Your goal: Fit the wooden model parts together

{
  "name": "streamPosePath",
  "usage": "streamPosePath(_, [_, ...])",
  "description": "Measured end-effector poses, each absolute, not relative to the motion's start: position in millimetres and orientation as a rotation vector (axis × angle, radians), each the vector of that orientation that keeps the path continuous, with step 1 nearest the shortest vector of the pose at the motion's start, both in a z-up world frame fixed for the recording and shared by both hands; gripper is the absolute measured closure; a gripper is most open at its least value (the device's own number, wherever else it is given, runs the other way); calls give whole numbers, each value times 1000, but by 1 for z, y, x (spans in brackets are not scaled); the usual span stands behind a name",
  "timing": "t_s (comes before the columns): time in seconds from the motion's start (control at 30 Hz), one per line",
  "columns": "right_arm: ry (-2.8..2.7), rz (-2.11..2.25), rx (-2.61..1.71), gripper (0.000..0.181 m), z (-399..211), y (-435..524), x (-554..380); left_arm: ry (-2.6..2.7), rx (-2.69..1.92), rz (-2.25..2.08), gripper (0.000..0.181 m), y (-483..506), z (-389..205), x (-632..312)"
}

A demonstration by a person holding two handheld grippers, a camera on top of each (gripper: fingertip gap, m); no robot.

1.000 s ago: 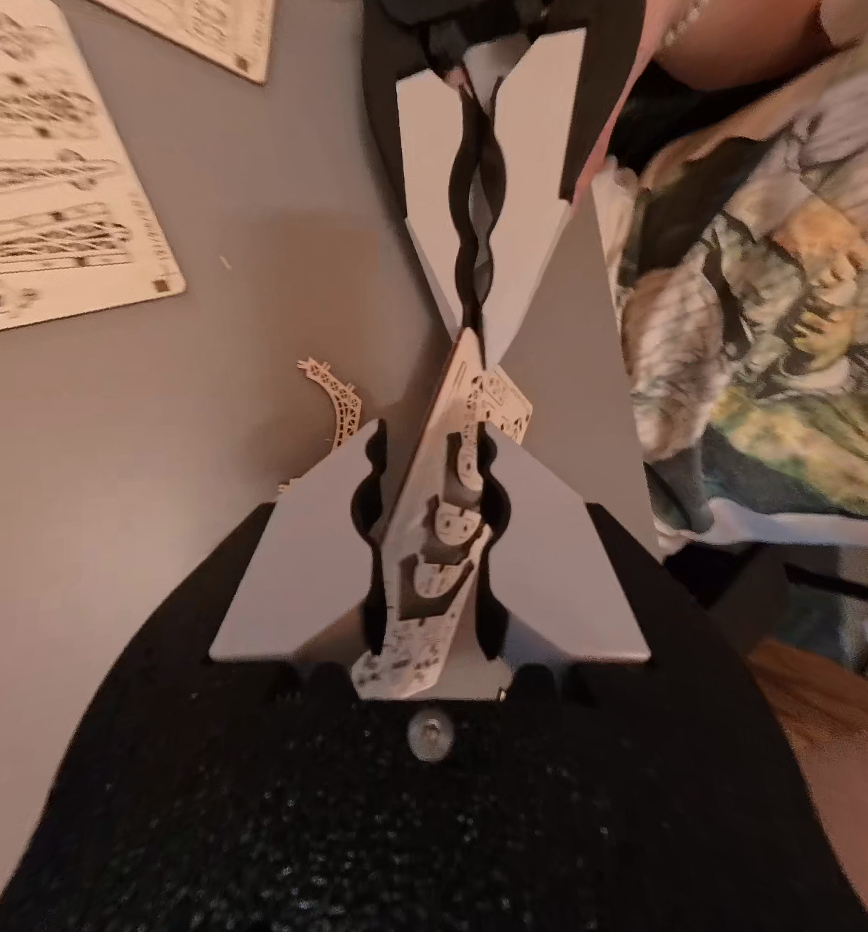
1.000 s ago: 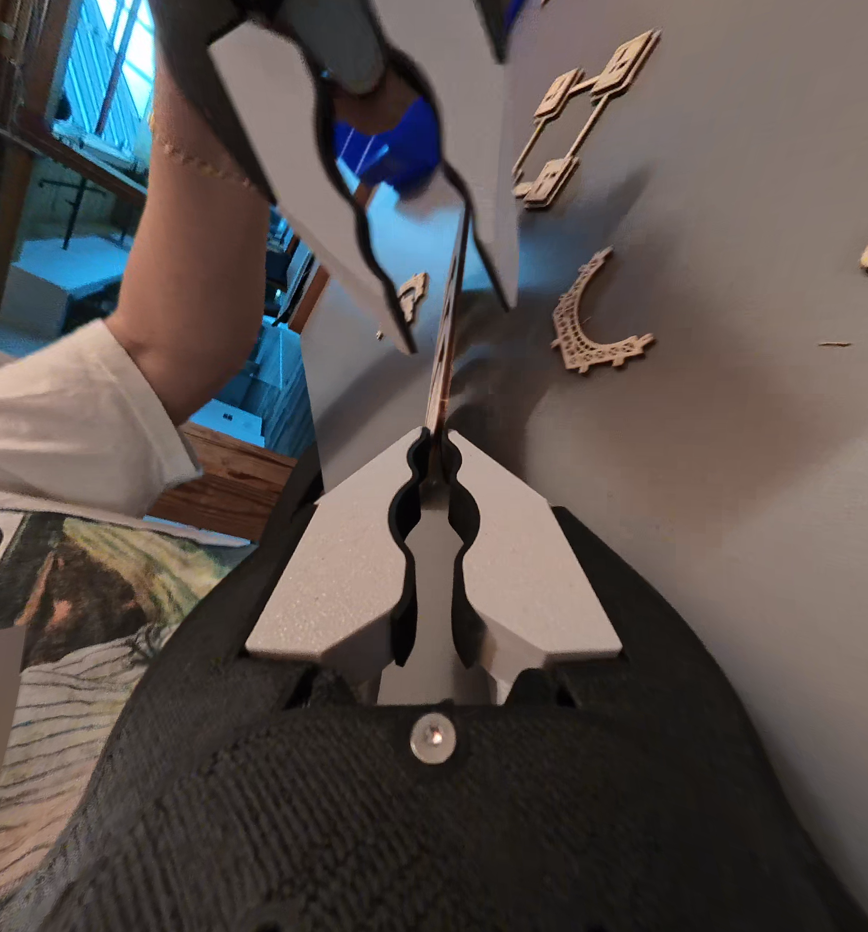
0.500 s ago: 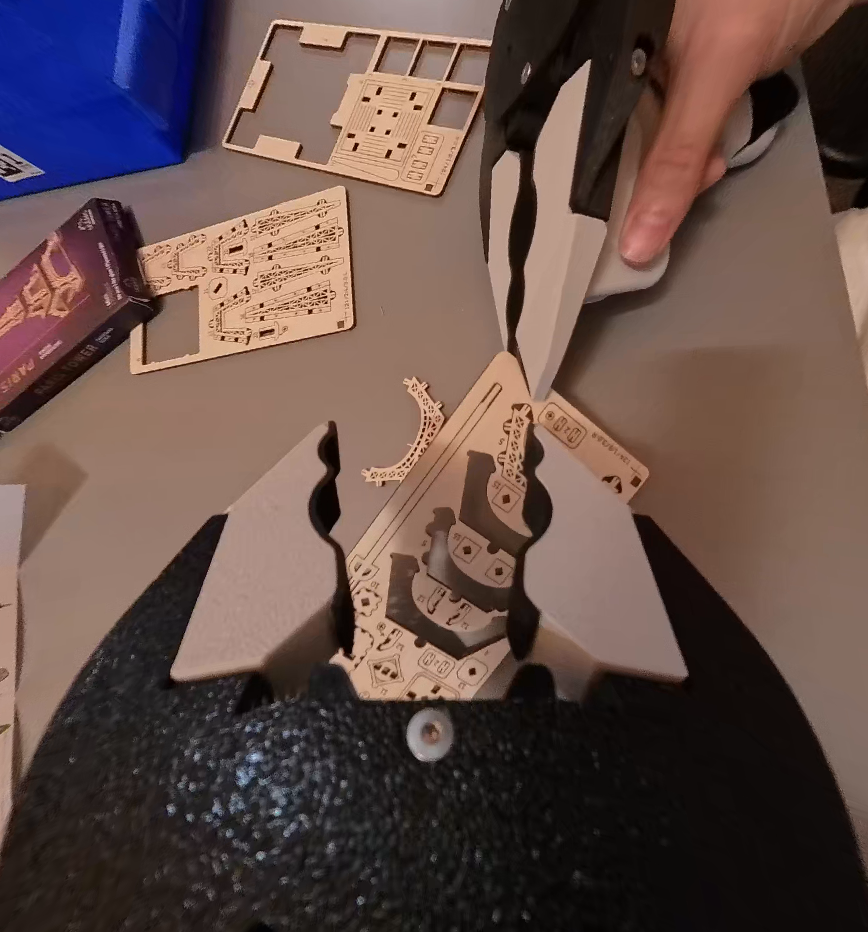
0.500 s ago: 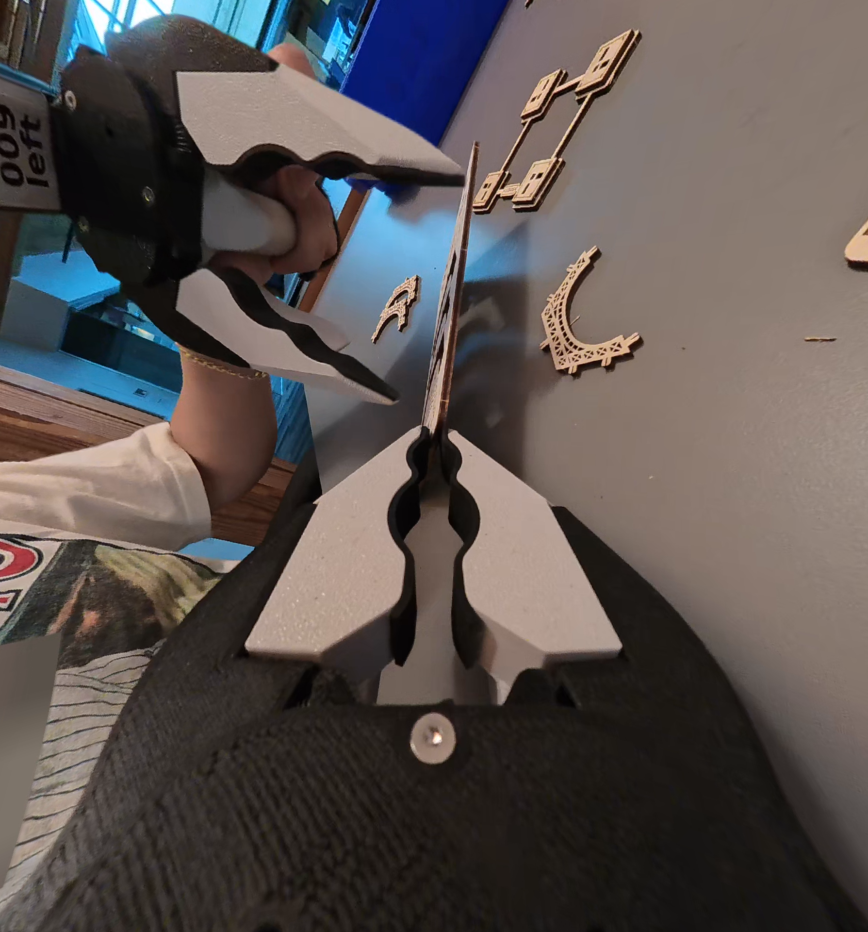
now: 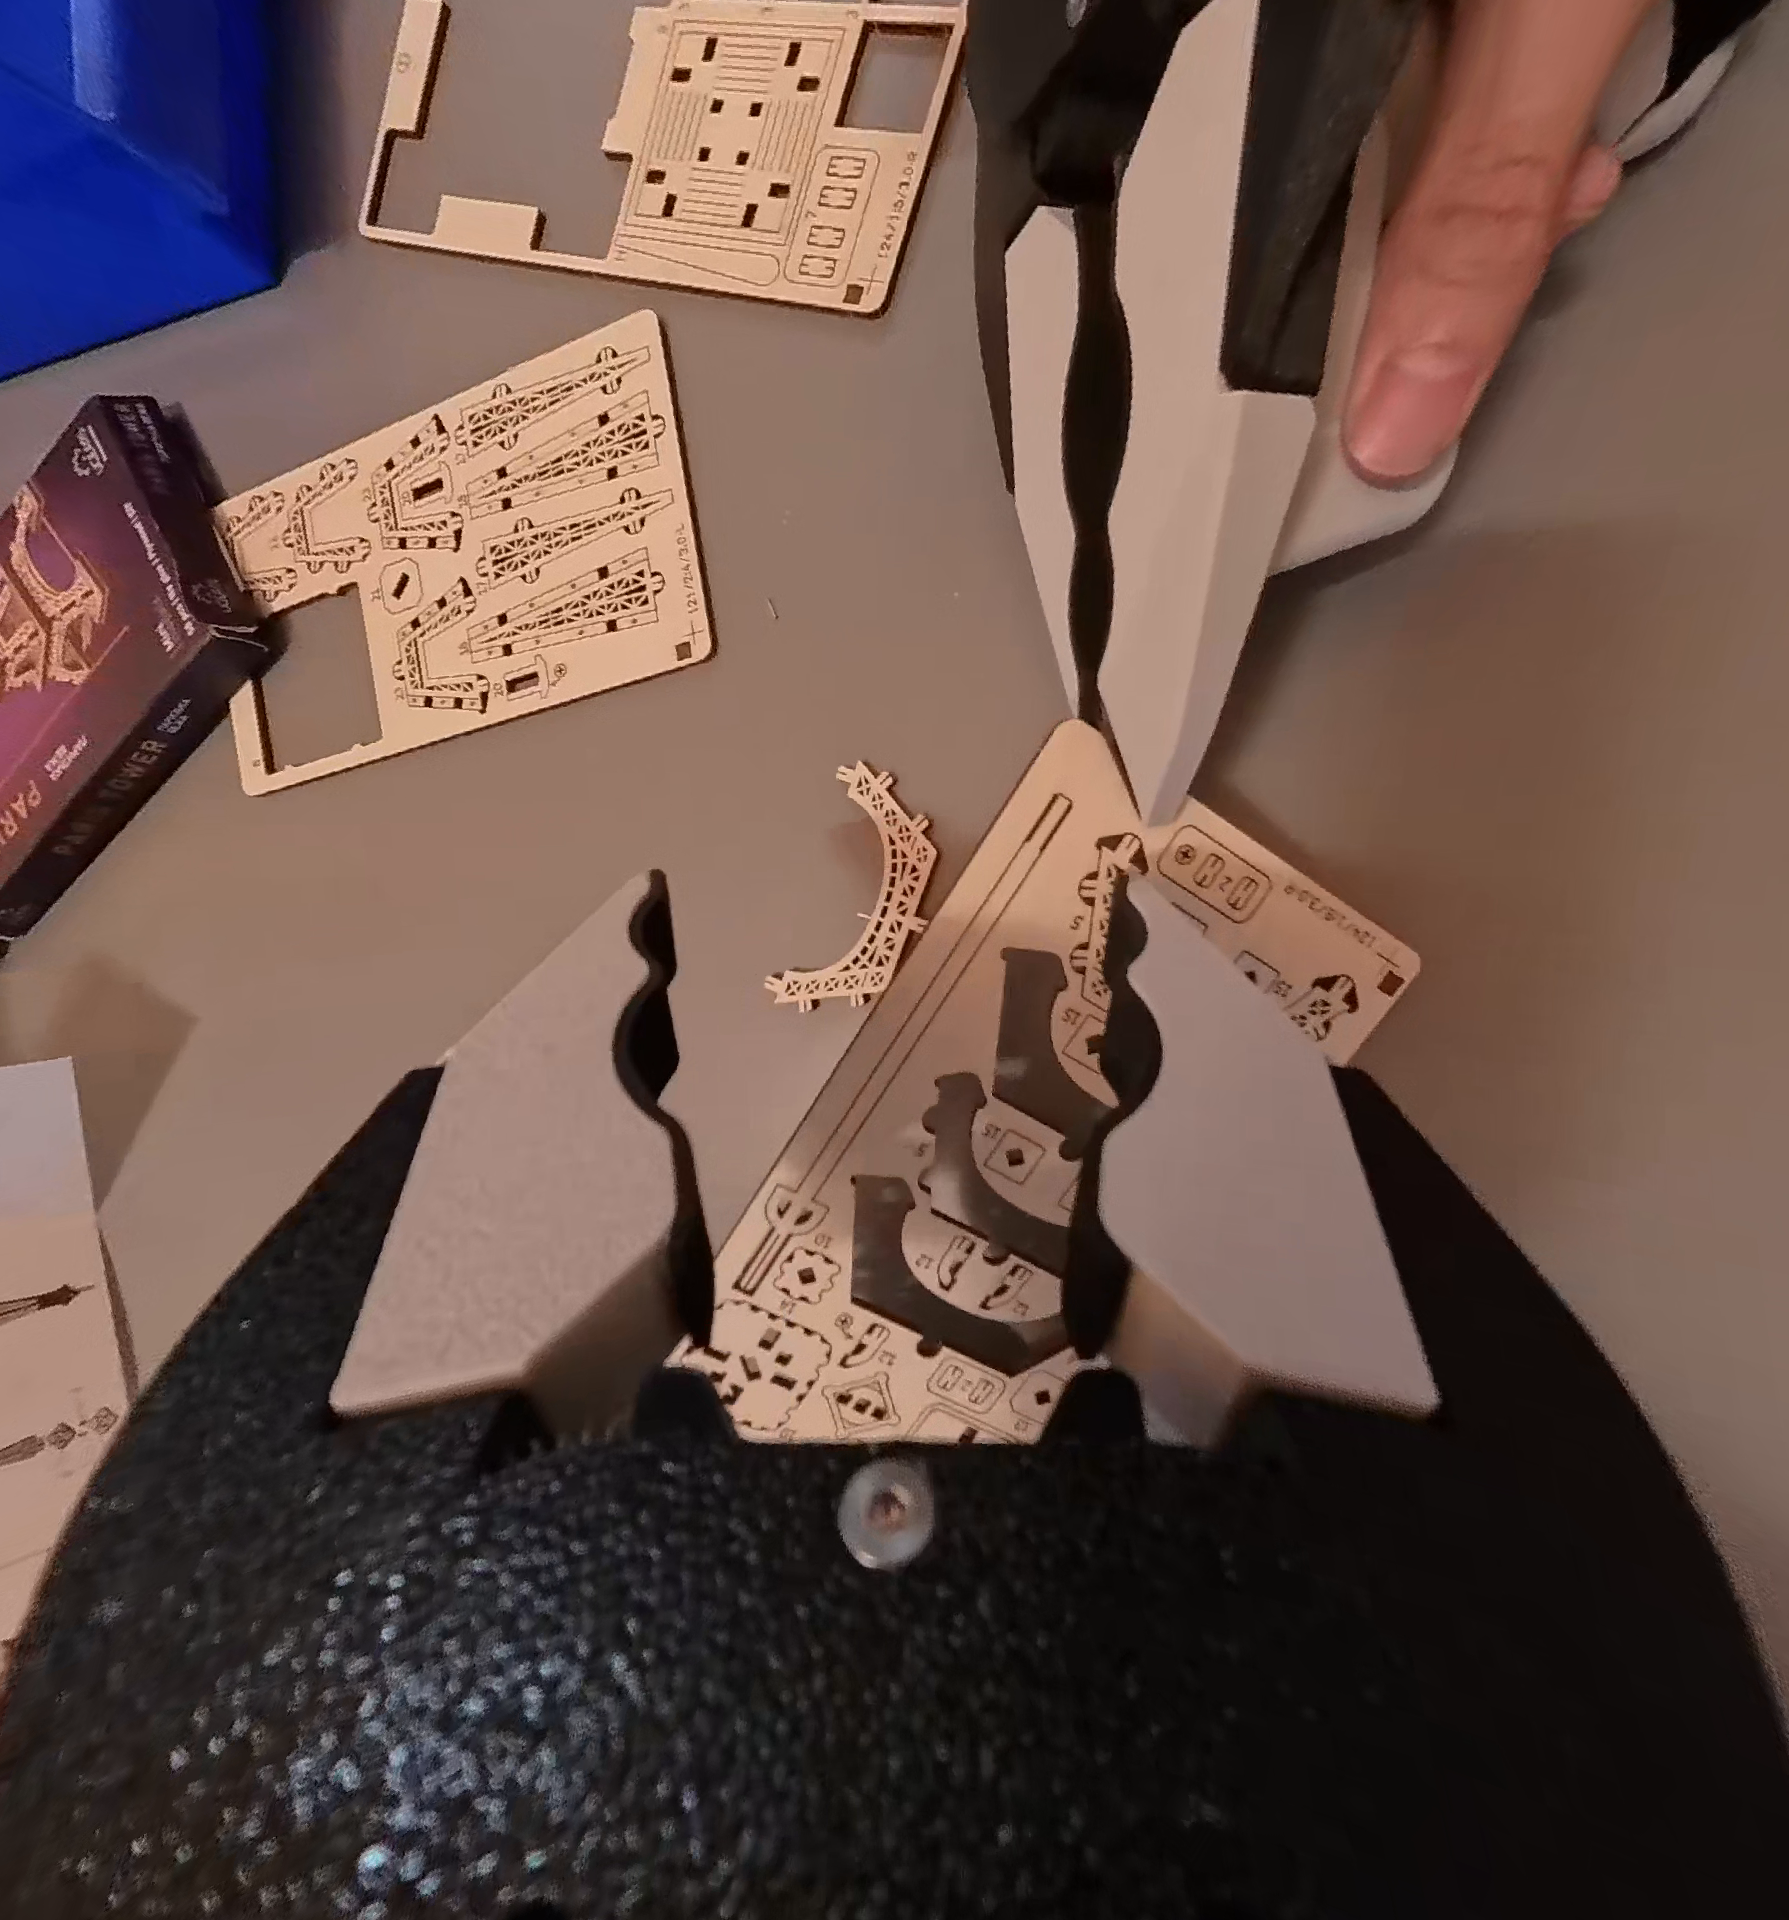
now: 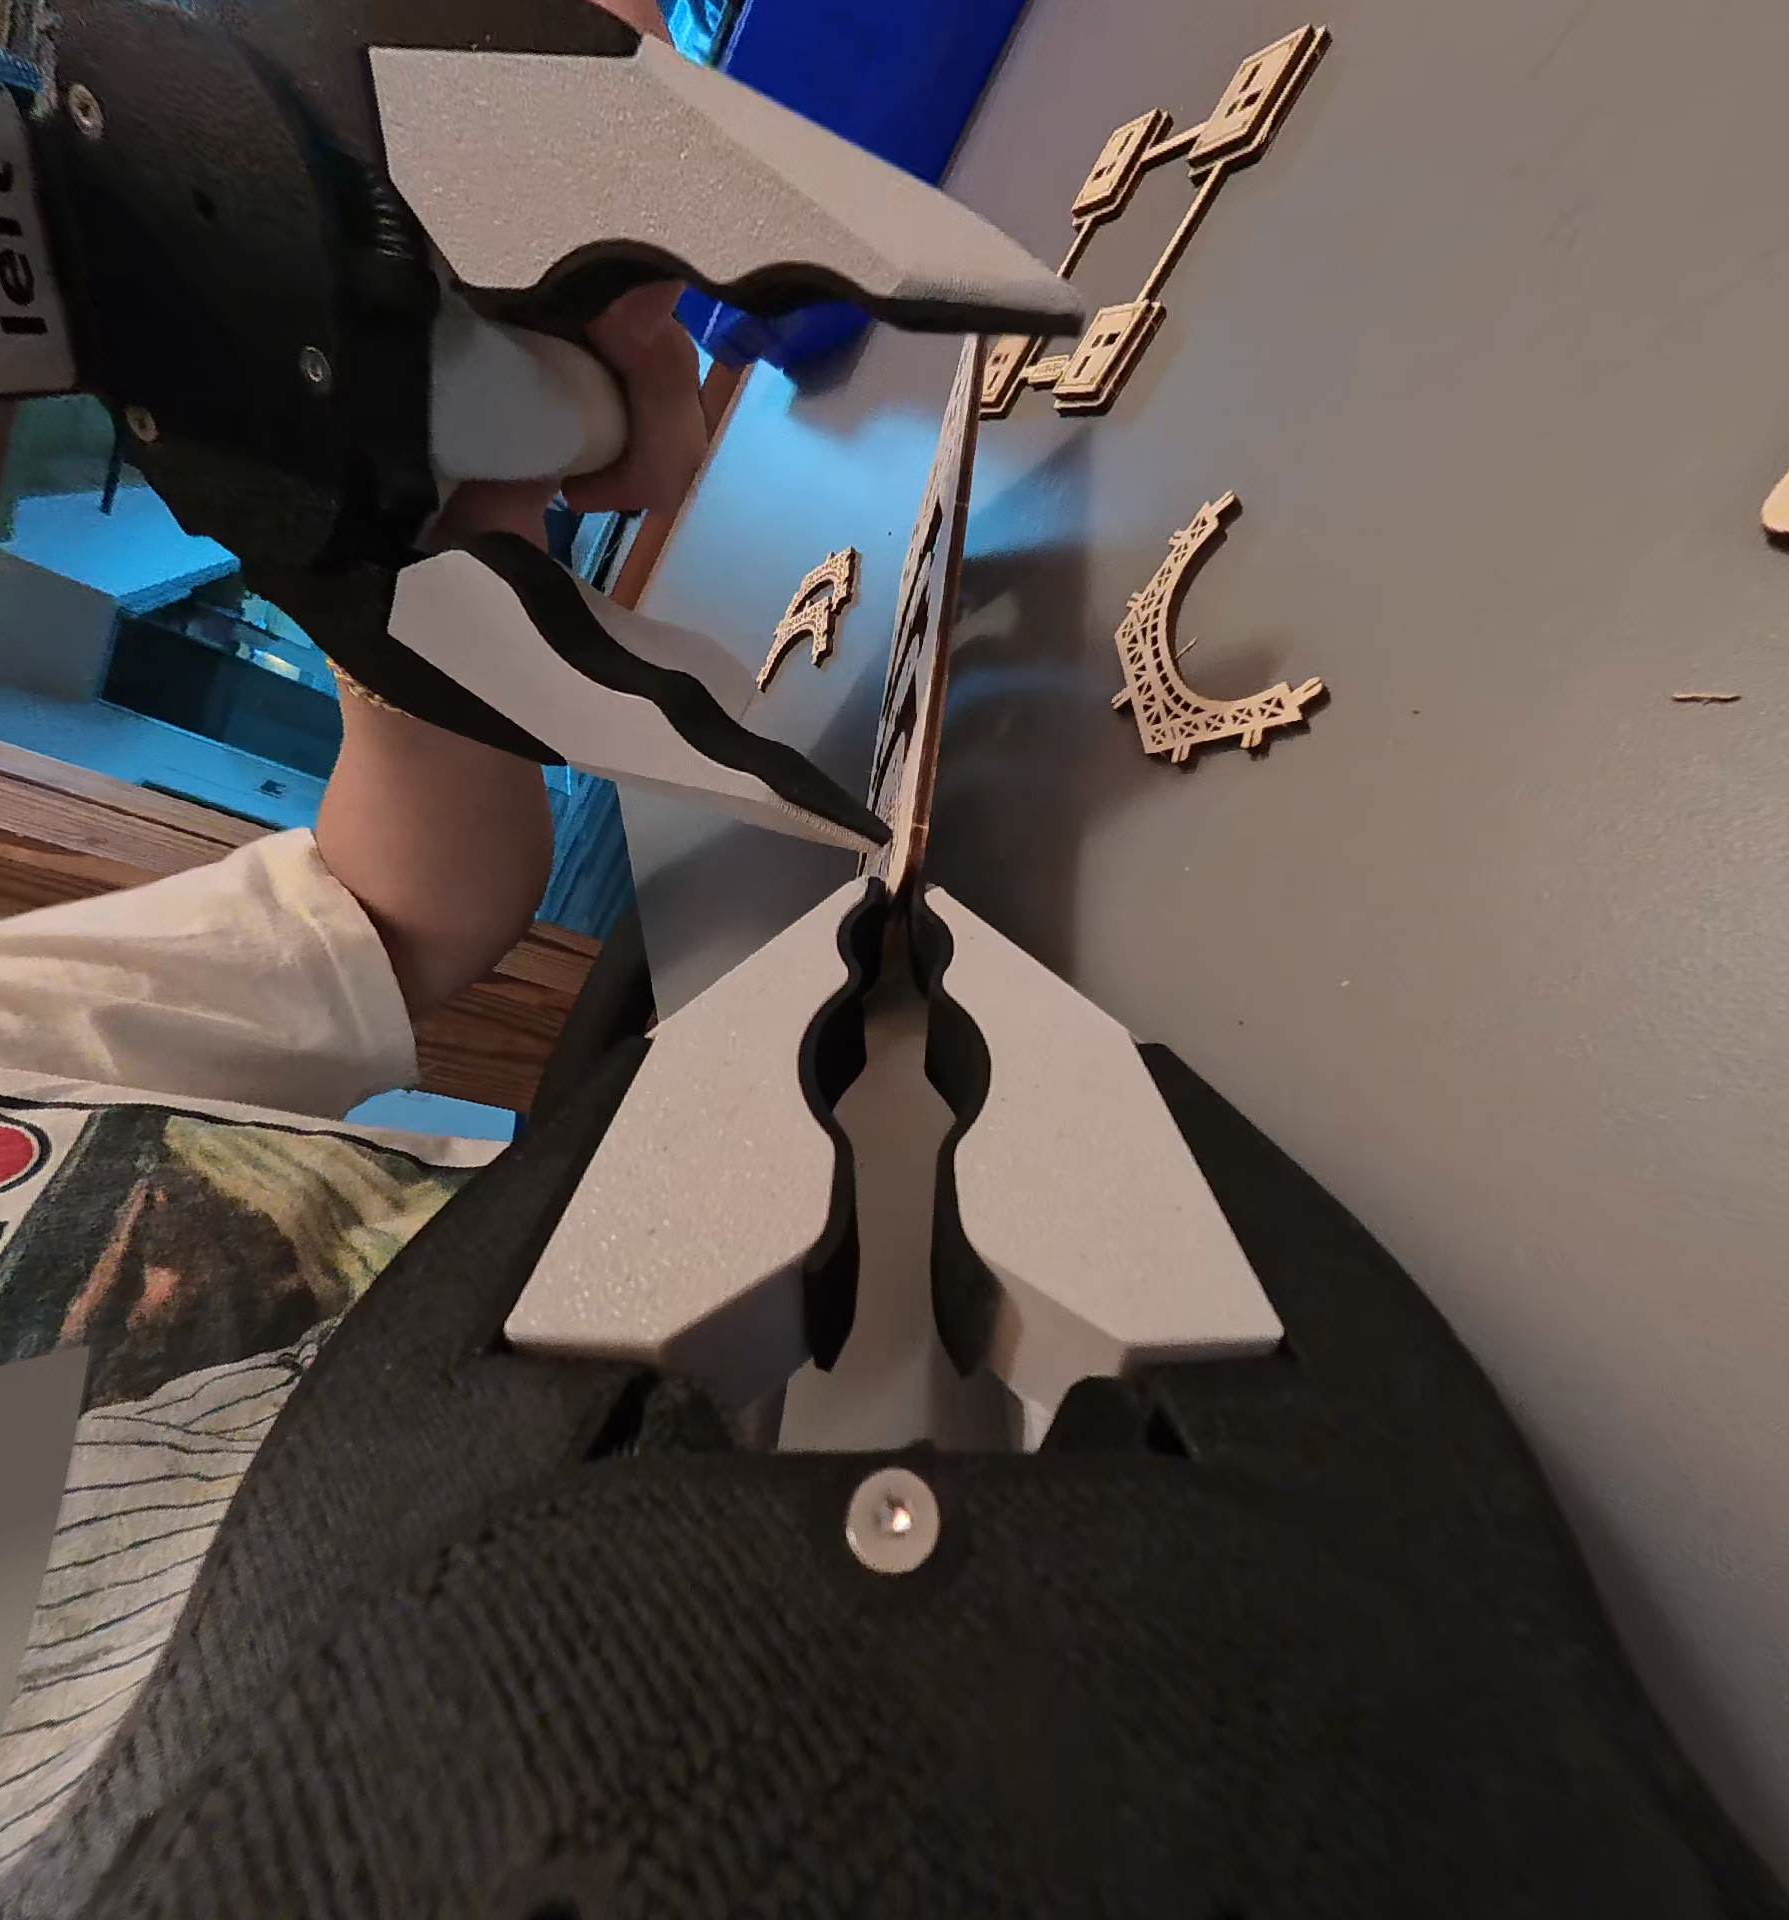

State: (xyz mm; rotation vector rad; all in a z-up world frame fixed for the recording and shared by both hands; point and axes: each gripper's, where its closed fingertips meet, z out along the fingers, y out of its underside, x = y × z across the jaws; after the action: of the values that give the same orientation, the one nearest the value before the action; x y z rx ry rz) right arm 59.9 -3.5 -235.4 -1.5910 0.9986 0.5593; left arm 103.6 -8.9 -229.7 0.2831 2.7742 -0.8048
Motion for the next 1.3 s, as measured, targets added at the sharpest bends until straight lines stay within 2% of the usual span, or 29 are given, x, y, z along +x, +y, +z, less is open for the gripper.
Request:
streamPosePath(0.1, [1009, 555, -1596, 179, -237, -4, 61, 2771, 296, -771, 98, -10, -230, 106])
streamPosePath(0.17, [1005, 557, -1598, 179, -237, -3, 61, 2740, 300, -737, 87, -10, -228, 113])
streamPosePath(0.53, [1009, 558, -1603, 179, -238, -4, 61, 2743, 281, -624, 78, -10, -229, 119])
streamPosePath(0.67, [1017, 554, -1613, 178, -240, -3, 62, 2735, 327, -520, 81, -12, -234, 120])
streamPosePath(0.73, [1038, 544, -1627, 178, -243, -4, 63, 2758, 423, -466, 96, -13, -237, 114])
streamPosePath(0.8, [1008, 563, -1609, 179, -239, -3, 61, 2663, 446, -437, 75, -16, -226, 121])
streamPosePath(0.83, [1008, 565, -1606, 179, -238, -3, 61, 2649, 454, -425, 74, -17, -226, 122])
streamPosePath(0.9, [1016, 559, -1611, 179, -240, -3, 62, 2703, 443, -430, 84, -15, -231, 117])
streamPosePath(0.97, [1007, 563, -1602, 179, -238, -3, 61, 2701, 366, -485, 79, -12, -226, 119])
streamPosePath(1.1, [1003, 565, -1600, 179, -237, -3, 61, 2693, 259, -590, 86, 6, -217, 112])
streamPosePath(1.3, [996, 572, -1599, 179, -237, -2, 60, 2682, 189, -563, 87, 24, -228, 107])
